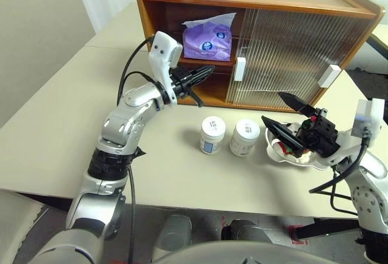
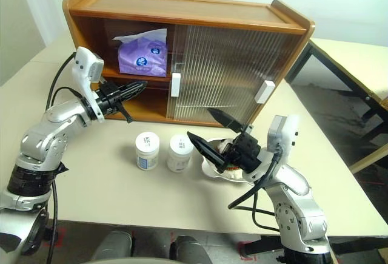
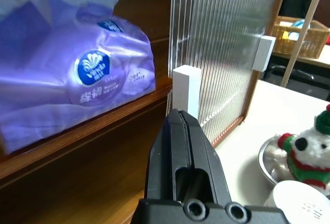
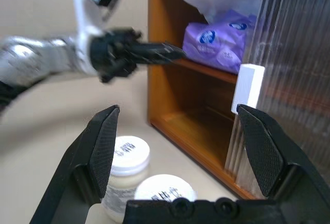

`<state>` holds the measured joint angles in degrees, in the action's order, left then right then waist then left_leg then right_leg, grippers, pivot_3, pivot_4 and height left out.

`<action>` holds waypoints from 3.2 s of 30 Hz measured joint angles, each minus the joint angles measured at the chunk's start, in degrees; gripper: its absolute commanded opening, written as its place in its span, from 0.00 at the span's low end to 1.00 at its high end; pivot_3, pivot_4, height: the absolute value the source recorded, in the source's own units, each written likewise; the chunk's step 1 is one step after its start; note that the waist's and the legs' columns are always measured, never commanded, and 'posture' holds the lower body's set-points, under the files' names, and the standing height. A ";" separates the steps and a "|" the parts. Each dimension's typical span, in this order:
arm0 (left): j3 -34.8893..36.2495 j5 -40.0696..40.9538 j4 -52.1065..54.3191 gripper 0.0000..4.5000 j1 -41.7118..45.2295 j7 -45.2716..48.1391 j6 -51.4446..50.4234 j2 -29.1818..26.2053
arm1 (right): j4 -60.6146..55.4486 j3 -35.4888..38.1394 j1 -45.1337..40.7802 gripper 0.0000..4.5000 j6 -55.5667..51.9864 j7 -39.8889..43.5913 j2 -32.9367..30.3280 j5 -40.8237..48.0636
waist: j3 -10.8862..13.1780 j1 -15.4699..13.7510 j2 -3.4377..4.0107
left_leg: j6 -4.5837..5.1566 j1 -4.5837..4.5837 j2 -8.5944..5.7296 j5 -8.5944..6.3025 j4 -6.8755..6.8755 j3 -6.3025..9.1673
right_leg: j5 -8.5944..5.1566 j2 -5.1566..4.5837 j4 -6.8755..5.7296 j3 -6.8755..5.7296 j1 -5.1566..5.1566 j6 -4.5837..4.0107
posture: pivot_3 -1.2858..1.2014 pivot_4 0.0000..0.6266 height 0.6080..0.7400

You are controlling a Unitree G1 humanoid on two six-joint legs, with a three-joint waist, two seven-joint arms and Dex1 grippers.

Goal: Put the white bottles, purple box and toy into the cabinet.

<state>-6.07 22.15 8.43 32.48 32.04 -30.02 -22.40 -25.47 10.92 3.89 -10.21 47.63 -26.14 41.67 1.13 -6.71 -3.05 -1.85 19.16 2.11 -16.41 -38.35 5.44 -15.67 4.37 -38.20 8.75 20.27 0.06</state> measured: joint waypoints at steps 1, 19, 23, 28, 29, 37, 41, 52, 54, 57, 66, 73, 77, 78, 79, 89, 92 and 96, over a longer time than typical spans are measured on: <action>-0.20 -0.59 -0.65 0.00 0.27 -0.02 0.32 0.47 | 0.00 0.07 0.05 1.00 -0.11 0.55 -0.18 0.72 | 0.00 0.11 0.00 | 0.00 0.01 0.00 0.00 0.00 0.00 | -0.01 0.00 0.00 0.00 0.00 0.01 | 0.57 0.04 1.00; 0.34 -10.04 -17.02 0.00 9.00 -4.19 6.40 5.16 | -0.10 0.08 1.11 1.00 -0.73 2.95 -2.17 2.18 | 0.00 0.86 0.01 | 0.04 -0.01 -0.03 0.02 -0.05 -0.02 | -0.01 0.00 0.02 -0.02 -0.07 0.17 | 0.56 0.00 1.00; 0.62 -11.67 -20.41 0.00 10.39 -5.23 6.92 5.77 | -0.12 0.08 1.10 1.00 -0.73 2.94 -2.31 2.19 | -0.01 0.90 0.01 | 0.06 -0.01 -0.04 0.02 -0.09 -0.02 | 0.00 0.00 0.04 -0.02 -0.11 0.21 | 0.56 0.00 1.00; 0.62 -13.89 -25.55 0.00 12.91 -6.70 8.96 6.81 | -0.41 0.04 1.11 1.00 -0.73 2.92 -2.32 2.19 | -0.01 0.93 0.01 | 0.09 -0.02 -0.05 0.03 -0.12 -0.02 | 0.01 0.00 0.04 -0.02 -0.13 0.26 | 0.56 0.01 1.00; 0.62 -14.30 -26.82 0.00 13.61 -6.92 9.61 6.91 | -0.51 0.02 1.14 1.00 -0.73 2.92 -2.32 2.19 | -0.01 0.93 0.01 | 0.09 -0.02 -0.05 0.03 -0.13 -0.02 | 0.02 0.00 0.04 -0.02 -0.13 0.27 | 0.56 0.01 1.00; 0.57 -17.52 -37.83 0.00 19.77 -7.18 14.69 7.72 | -1.06 -0.11 1.58 1.00 -0.95 2.87 -2.35 2.20 | -0.01 1.06 0.01 | 0.11 -0.02 -0.05 0.04 -0.20 -0.02 | 0.02 -0.01 0.06 -0.02 -0.18 0.37 | 0.55 0.01 1.00; 0.58 -19.21 -42.82 0.00 21.77 -8.21 16.89 8.08 | -1.22 -0.12 2.55 1.00 -1.04 2.87 -2.46 2.22 | -0.01 1.18 0.02 | 0.14 -0.01 -0.05 0.04 -0.24 -0.01 | 0.02 -0.01 0.06 -0.01 -0.20 0.44 | 0.55 0.01 1.00; 0.72 -21.79 -51.39 0.00 24.66 -10.69 21.84 7.86 | -1.53 -0.12 4.36 1.00 -1.69 2.94 -3.30 2.36 | 0.29 2.99 0.23 | 0.57 -0.24 -0.32 0.39 -0.36 0.23 | 0.15 -0.01 0.06 0.03 -0.67 0.69 | 0.55 0.01 1.00; 0.75 -21.78 -51.34 0.09 24.65 -10.29 22.19 7.76 | -1.53 -0.12 4.36 1.00 -1.69 2.94 -3.38 2.36 | 0.39 3.14 0.28 | 0.58 -0.18 -0.38 0.44 -0.38 0.31 | 0.15 -0.01 0.07 0.04 -0.67 0.69 | 0.55 0.01 1.00; 1.70 -20.30 -47.47 0.28 23.01 -7.49 22.78 7.26 | -1.51 -0.12 4.36 1.00 -1.69 3.00 -3.69 2.34 | 0.46 3.19 0.34 | 0.56 -0.04 -0.45 0.45 -0.37 0.38 | 0.15 -0.02 0.08 0.05 -0.61 0.69 | 0.55 0.01 1.00; 8.39 -8.32 -22.13 0.99 10.38 0.49 11.99 3.80 | -0.32 0.14 3.68 1.00 -1.65 4.22 -4.22 2.29 | 0.43 2.75 0.47 | 0.27 0.77 -0.60 0.49 -0.40 0.38 | 0.08 -0.04 0.08 0.11 0.07 0.56 | 0.57 0.02 1.00; 11.28 -0.07 -7.08 0.99 2.05 6.20 0.28 -3.82 | 1.46 0.50 2.56 1.00 -1.63 6.03 -4.74 2.35 | 0.37 1.53 0.56 | 0.45 0.68 -0.63 0.17 -0.38 0.41 | -0.15 -0.12 0.05 0.14 0.04 -0.02 | 0.57 0.02 1.00; 11.34 3.27 -3.98 0.99 -4.39 14.80 1.38 -7.66 | 3.19 1.83 2.83 1.00 -1.63 8.46 -5.95 2.77 | 0.36 0.83 0.56 | 0.41 0.66 -0.61 0.14 -0.40 0.51 | -0.15 -0.14 -0.05 0.10 0.07 -0.21 | 0.58 0.02 1.00; 11.37 3.60 -3.79 0.99 -5.13 16.36 3.04 -7.85 | 3.59 1.86 2.75 1.00 -1.63 9.13 -6.11 2.92 | 0.36 0.52 0.57 | 0.42 0.65 -0.61 0.13 -0.40 0.52 | -0.13 -0.17 -0.06 0.08 0.07 -0.23 | 0.58 0.02 1.00; 11.35 3.61 -3.79 0.99 -5.81 17.77 4.78 -8.21 | 3.87 1.87 2.58 1.00 -1.66 9.65 -6.22 3.05 | 0.35 0.34 0.59 | 0.43 0.64 -0.61 0.13 -0.39 0.53 | -0.12 -0.19 -0.08 0.07 0.06 -0.25 | 0.58 0.02 1.00; 6.50 1.69 -6.98 0.99 -16.59 35.15 20.11 -12.90 | 5.01 3.92 1.43 1.00 -4.28 11.37 -8.97 5.00 | 0.21 0.31 0.87 | 0.42 0.66 -0.43 0.13 -0.36 0.74 | -0.11 -0.26 -0.12 0.14 0.12 -0.18 | 0.58 0.03 1.00; 3.96 -0.70 -9.23 0.99 -17.47 37.67 23.89 -13.45 | 4.06 3.91 0.90 1.00 -5.09 11.39 -9.51 5.11 | 0.19 0.41 0.98 | 0.41 0.68 -0.34 0.13 -0.33 0.74 | -0.13 -0.24 -0.12 0.11 0.17 -0.14 | 0.58 0.03 1.00; 1.84 -2.33 -11.51 0.99 -17.49 40.08 26.69 -13.61 | 3.39 3.89 -0.30 1.00 -5.65 12.00 -10.66 5.12 | 0.18 0.48 1.01 | 0.40 0.73 -0.29 0.14 -0.32 0.73 | -0.14 -0.21 -0.12 0.09 0.22 -0.14 | 0.58 0.02 1.00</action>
<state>-4.22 19.82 -3.08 14.99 72.12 -3.33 -36.01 -22.08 14.81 3.58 -15.86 59.64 -36.80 46.79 1.31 -6.23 -2.04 -1.45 19.90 1.82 -16.27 -38.67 6.18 -15.81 4.16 -38.32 8.83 20.50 -0.08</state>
